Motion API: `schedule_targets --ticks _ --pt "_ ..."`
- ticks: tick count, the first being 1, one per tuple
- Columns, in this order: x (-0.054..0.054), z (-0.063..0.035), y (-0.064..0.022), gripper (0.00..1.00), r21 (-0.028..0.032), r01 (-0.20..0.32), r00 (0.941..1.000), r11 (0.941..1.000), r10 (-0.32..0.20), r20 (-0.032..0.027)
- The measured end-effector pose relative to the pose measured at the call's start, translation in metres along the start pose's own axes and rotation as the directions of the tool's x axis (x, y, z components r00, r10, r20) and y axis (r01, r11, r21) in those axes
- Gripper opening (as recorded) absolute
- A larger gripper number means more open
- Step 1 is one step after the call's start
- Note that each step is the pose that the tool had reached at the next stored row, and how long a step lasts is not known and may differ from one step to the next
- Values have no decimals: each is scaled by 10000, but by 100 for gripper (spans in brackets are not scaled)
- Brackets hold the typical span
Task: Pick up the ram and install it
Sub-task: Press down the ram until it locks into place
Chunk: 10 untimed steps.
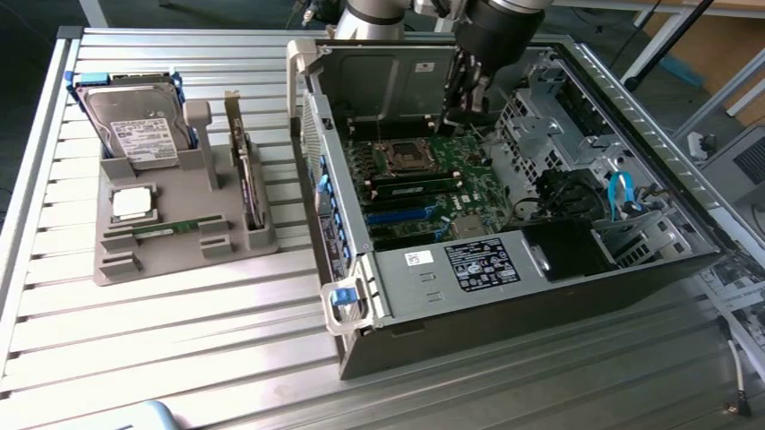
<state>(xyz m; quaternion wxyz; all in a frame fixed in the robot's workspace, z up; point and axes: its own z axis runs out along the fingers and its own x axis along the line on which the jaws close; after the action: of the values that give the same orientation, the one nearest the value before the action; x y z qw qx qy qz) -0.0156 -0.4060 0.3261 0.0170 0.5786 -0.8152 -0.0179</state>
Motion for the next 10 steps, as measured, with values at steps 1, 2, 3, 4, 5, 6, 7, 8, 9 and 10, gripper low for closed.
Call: schedule_targets --ticks 1,2,3,4,5,6,7,8,9,10 --pt "0 0 0 11 -1 -158 9999 9999 158 7" --pt "0 0 0 11 -2 -299 9996 9996 299 14" --pt "0 0 0 11 -3 -438 9990 9990 438 20" --pt "0 0 0 11 -5 -577 9983 9983 577 27" --pt "0 0 0 11 -6 -709 9975 9975 709 34" --pt "0 0 0 11 -8 -851 9964 9964 851 41" --pt "0 0 0 11 -9 -984 9951 9951 984 47" --pt "0 0 0 11 -11 -1135 9935 9935 1135 55" --pt "0 0 0 11 -13 -1267 9919 9919 1267 60" --pt "0 0 0 11 -15 -1418 9899 9899 1418 68"
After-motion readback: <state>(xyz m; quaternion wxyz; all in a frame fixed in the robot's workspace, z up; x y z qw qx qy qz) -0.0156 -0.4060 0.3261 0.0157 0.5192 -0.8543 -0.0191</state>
